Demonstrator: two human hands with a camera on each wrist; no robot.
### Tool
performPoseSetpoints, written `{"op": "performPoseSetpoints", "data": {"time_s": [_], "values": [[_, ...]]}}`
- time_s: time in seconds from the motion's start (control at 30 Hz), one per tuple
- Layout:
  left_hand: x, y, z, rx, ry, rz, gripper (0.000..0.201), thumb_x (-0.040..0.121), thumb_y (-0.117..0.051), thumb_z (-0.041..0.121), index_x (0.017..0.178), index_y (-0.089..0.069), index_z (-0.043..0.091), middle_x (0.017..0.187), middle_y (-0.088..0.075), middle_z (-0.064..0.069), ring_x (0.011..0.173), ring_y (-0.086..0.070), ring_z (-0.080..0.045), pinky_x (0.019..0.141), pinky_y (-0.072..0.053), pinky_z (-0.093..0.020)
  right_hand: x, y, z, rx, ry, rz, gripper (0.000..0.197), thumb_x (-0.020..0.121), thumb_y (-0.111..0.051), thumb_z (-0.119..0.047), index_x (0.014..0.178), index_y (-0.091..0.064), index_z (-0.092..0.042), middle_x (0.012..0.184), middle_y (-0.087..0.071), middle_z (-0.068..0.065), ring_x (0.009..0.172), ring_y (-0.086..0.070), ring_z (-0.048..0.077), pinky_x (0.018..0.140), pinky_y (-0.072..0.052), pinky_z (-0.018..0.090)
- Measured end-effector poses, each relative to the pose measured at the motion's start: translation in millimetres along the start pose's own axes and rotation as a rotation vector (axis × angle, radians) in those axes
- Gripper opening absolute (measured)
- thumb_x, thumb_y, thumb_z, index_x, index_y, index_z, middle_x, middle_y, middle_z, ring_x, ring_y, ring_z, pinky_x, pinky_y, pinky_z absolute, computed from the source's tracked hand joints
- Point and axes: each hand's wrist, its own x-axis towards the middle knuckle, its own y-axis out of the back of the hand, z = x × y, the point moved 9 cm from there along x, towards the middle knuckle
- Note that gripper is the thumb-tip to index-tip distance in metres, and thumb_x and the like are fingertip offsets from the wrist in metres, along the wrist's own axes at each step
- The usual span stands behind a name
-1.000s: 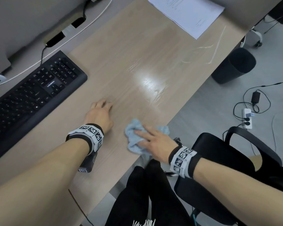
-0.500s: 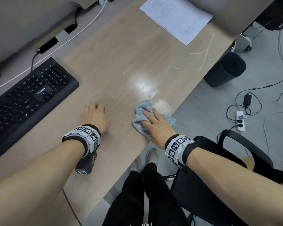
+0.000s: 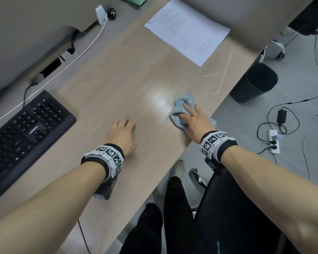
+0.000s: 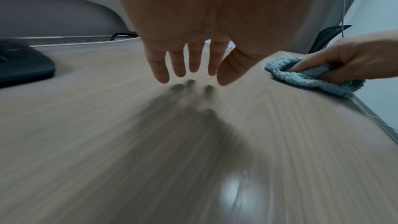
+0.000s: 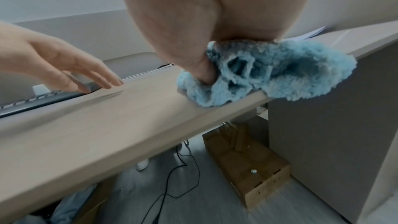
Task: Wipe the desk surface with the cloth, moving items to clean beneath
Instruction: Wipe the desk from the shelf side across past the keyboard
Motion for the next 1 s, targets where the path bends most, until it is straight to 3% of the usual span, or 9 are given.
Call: {"op": "performPoseSetpoints", "data": {"time_s": [0.13, 0.23, 0.33, 0.43, 0.57, 0.7, 0.77, 0.87, 1.0], "values": [[29.5, 12.4, 16.9, 0.016, -0.001, 0.004, 0.071, 0.076, -0.056, 0.011, 0.144, -0.038, 0.016, 0.158, -0.025, -0.008, 0.142, -0.023, -0.031, 0.114, -0.030, -0.044, 40.7, 4.1, 5.1, -0.001, 0.014, -0.021, 0.052, 0.087, -0.060, -0.025, 0.138, -0.049, -0.020, 0.160, -0.025, 0.012, 0.144, -0.021, 0.044, 0.118, -0.024, 0.049], [54.0, 20.6, 29.8, 0.015, 0.006, 0.019, 0.073, 0.074, -0.057, 0.010, 0.144, -0.038, 0.016, 0.157, -0.027, -0.008, 0.142, -0.023, -0.031, 0.113, -0.031, -0.045, 46.8, 1.0, -6.0, -0.029, -0.005, -0.057, 0.062, 0.081, -0.063, -0.021, 0.139, -0.043, -0.020, 0.162, -0.016, 0.013, 0.146, -0.014, 0.044, 0.116, -0.025, 0.056], [75.8, 29.1, 44.9, 0.026, 0.004, 0.036, 0.077, 0.073, -0.057, 0.011, 0.146, -0.033, 0.017, 0.157, -0.026, -0.008, 0.142, -0.023, -0.033, 0.115, -0.029, -0.046, 21.8, -8.7, -26.2, -0.017, 0.208, -0.109, 0.062, 0.085, -0.064, -0.019, 0.142, -0.040, -0.020, 0.164, -0.011, 0.011, 0.148, -0.007, 0.043, 0.118, -0.020, 0.057], [91.5, 33.9, 57.4, 0.052, -0.003, 0.029, 0.079, 0.073, -0.057, 0.012, 0.147, -0.031, 0.019, 0.157, -0.026, -0.008, 0.142, -0.022, -0.032, 0.113, -0.031, -0.048, 16.5, -1.7, -6.8, -0.036, 0.347, -0.133, 0.053, 0.087, -0.066, -0.024, 0.137, -0.050, -0.021, 0.162, -0.022, 0.008, 0.147, -0.017, 0.042, 0.115, -0.028, 0.055], [104.0, 31.1, 67.9, 0.119, 0.012, -0.053, 0.073, 0.075, -0.057, 0.017, 0.144, -0.034, 0.021, 0.156, -0.025, -0.005, 0.140, -0.024, -0.031, 0.111, -0.033, -0.045, 65.1, 36.8, 69.0, 0.017, 0.131, -0.084, 0.056, 0.089, -0.061, -0.017, 0.142, -0.046, -0.027, 0.162, -0.023, 0.003, 0.147, -0.020, 0.036, 0.120, -0.022, 0.045], [107.1, 32.0, 67.6, 0.140, 0.024, -0.055, 0.071, 0.074, -0.057, 0.018, 0.142, -0.038, 0.022, 0.154, -0.029, -0.005, 0.138, -0.027, -0.031, 0.109, -0.037, -0.044, 103.8, 59.2, 92.6, 0.064, -0.020, 0.025, 0.050, 0.082, -0.062, -0.012, 0.131, -0.057, -0.020, 0.155, -0.037, 0.006, 0.138, -0.031, 0.039, 0.111, -0.035, 0.050], [106.8, 33.9, 67.9, 0.129, 0.021, -0.042, 0.067, 0.075, -0.055, 0.016, 0.140, -0.041, 0.023, 0.152, -0.032, -0.004, 0.136, -0.029, -0.030, 0.106, -0.039, -0.042, 106.8, 44.3, 65.2, -0.002, 0.046, -0.040, 0.054, 0.079, -0.062, -0.018, 0.132, -0.052, -0.020, 0.154, -0.036, 0.008, 0.137, -0.030, 0.040, 0.109, -0.035, 0.052], [106.3, 36.9, 68.9, 0.123, 0.034, -0.034, 0.065, 0.076, -0.054, 0.015, 0.139, -0.043, 0.024, 0.151, -0.034, -0.003, 0.136, -0.029, -0.029, 0.106, -0.039, -0.039, 79.3, 22.2, 21.4, -0.076, 0.241, -0.110, 0.066, 0.081, -0.066, -0.023, 0.142, -0.042, -0.024, 0.161, -0.024, 0.004, 0.148, -0.016, 0.037, 0.119, -0.021, 0.054], [107.8, 39.6, 68.7, 0.122, 0.040, -0.059, 0.065, 0.077, -0.055, 0.015, 0.140, -0.043, 0.025, 0.151, -0.034, -0.003, 0.135, -0.031, -0.029, 0.108, -0.037, -0.039, 43.6, 32.9, 43.0, 0.057, 0.324, -0.053, 0.053, 0.083, -0.071, -0.016, 0.134, -0.055, -0.018, 0.157, -0.035, 0.005, 0.145, -0.025, 0.041, 0.117, -0.027, 0.054]]}}
